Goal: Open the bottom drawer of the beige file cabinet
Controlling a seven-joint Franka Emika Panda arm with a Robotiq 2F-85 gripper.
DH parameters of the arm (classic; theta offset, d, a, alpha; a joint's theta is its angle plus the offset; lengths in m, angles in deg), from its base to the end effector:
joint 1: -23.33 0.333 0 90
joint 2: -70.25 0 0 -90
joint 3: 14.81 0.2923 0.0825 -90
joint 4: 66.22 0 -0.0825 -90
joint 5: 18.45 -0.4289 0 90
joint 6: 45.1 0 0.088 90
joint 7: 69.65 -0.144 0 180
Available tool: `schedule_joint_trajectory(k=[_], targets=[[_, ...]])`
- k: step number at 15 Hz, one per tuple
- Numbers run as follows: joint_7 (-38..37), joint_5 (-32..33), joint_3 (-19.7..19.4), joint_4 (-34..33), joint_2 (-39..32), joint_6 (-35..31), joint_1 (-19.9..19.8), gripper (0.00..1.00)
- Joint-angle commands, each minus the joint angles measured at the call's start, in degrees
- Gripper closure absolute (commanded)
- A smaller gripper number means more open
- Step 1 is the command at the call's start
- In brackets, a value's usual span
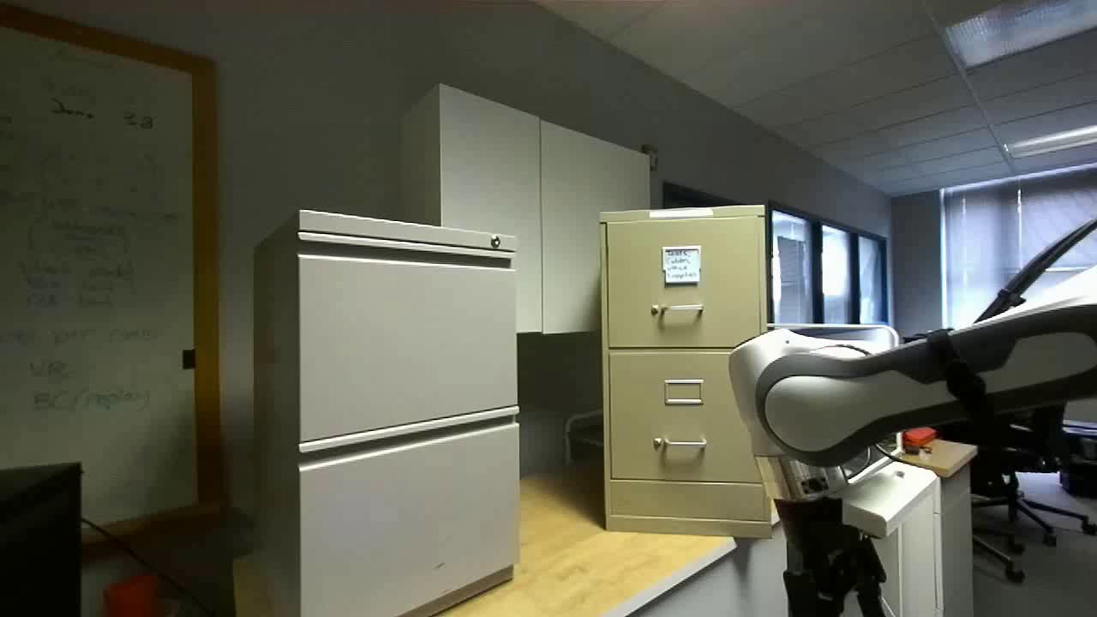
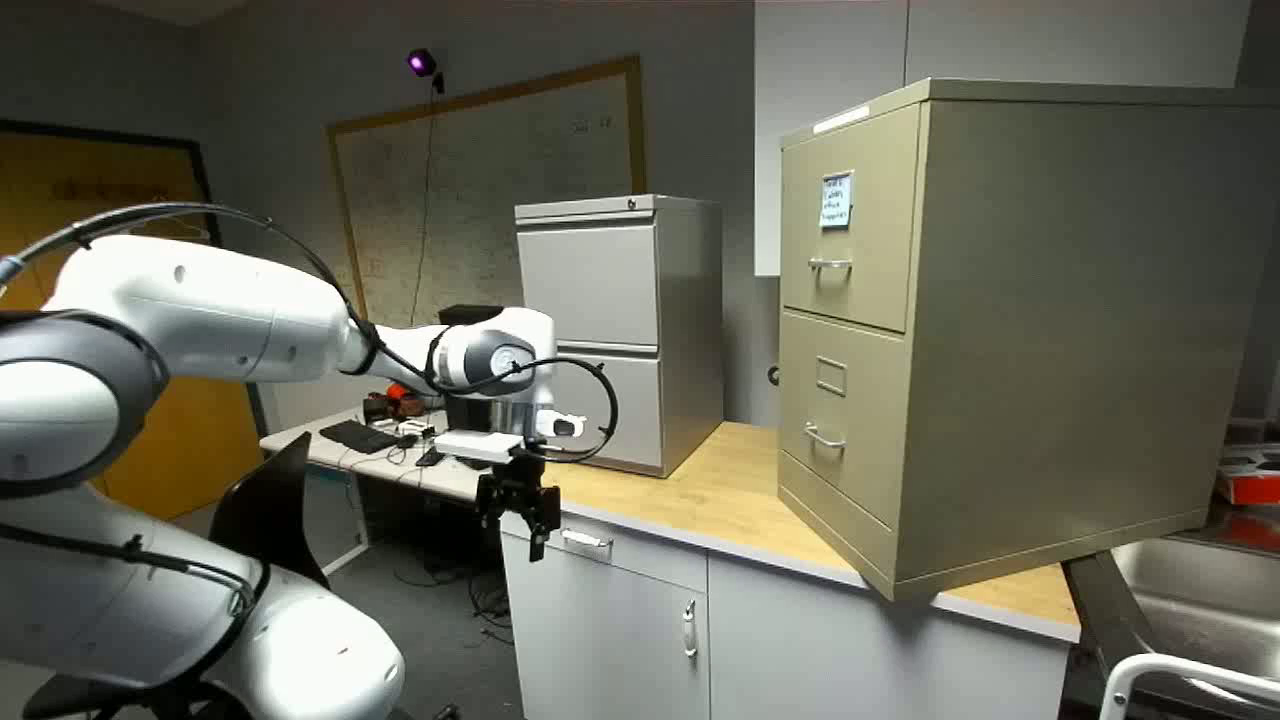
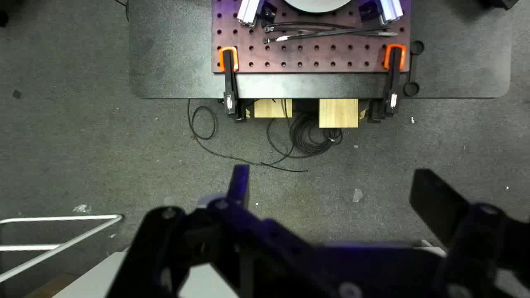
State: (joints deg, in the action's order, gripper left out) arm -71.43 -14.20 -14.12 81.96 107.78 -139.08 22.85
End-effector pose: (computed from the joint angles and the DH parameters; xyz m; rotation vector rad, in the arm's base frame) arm 0.3609 -0.0094 0.3782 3.0251 -0.0226 -0.4414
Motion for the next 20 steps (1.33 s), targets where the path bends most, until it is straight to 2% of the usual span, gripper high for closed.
schedule_joint_trajectory(k=[1,13,16,20], targets=[[0.0,0.0,0.0,-0.1,0.0,0.0,0.1,0.00],[-0.9,0.6,0.5,-1.0,-0.9,-1.3,-0.1,0.00],[-1.3,2.3,1.4,-4.4,-3.6,-3.4,-0.1,0.00],[-1.3,9.4,3.9,-11.1,-8.3,-4.9,0.0,0.00]])
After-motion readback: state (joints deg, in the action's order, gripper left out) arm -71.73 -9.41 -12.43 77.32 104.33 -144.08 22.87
